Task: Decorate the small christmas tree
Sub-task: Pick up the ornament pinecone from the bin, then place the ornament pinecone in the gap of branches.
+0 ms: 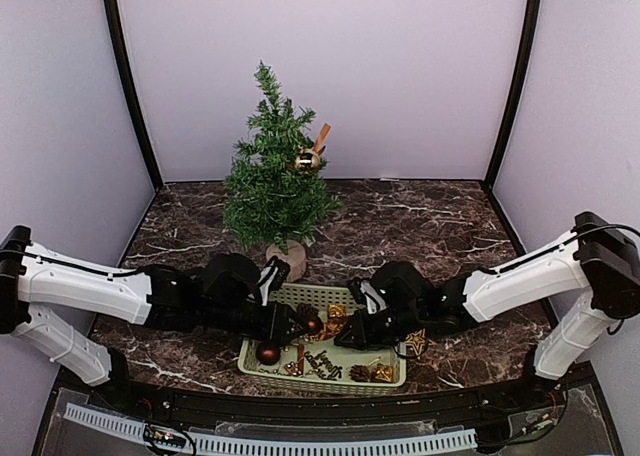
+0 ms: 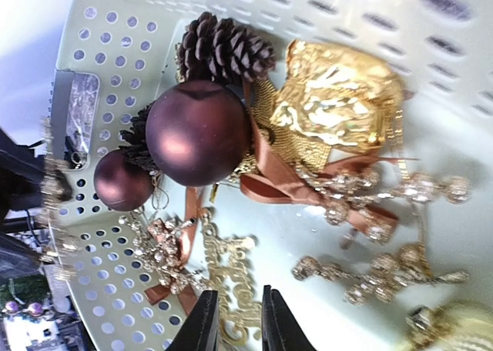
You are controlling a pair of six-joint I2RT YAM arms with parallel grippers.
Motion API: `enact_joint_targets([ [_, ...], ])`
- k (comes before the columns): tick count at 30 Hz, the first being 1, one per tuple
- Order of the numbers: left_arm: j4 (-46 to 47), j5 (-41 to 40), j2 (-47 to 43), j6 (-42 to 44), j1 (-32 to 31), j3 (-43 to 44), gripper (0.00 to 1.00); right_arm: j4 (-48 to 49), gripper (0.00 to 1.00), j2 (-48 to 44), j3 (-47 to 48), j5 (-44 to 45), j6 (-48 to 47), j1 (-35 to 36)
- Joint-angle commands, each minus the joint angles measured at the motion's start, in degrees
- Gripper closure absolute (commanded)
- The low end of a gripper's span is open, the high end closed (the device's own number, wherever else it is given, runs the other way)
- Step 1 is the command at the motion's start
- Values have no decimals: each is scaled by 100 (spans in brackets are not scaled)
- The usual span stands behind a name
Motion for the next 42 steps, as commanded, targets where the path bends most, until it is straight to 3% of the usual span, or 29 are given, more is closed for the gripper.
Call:
enact_joint_targets([
  [1,-567,-269,-421,191,85,50,59,-529,80,-269,267,408,-428,19],
  [8,-971,-271,-1367,580,198,175,58,-634,78,-1078,371,855,-686,-19],
  [15,-2293,-1,-2529,1019,1338,1060,55,-880,77,-1674,290,1147,-808,-245],
  [19,-3106,332,-2267,1654,1980,2004,54,-820,77,-1757,241,1161,-834,-301],
  [30,-3341,736,-959,2747,2928,3966,54,-433,77,-1748,180,1123,-801,-305],
  [42,-2595,1213,-482,2437,3168,4255,54,-187,77,-1625,60,1037,-692,-305],
])
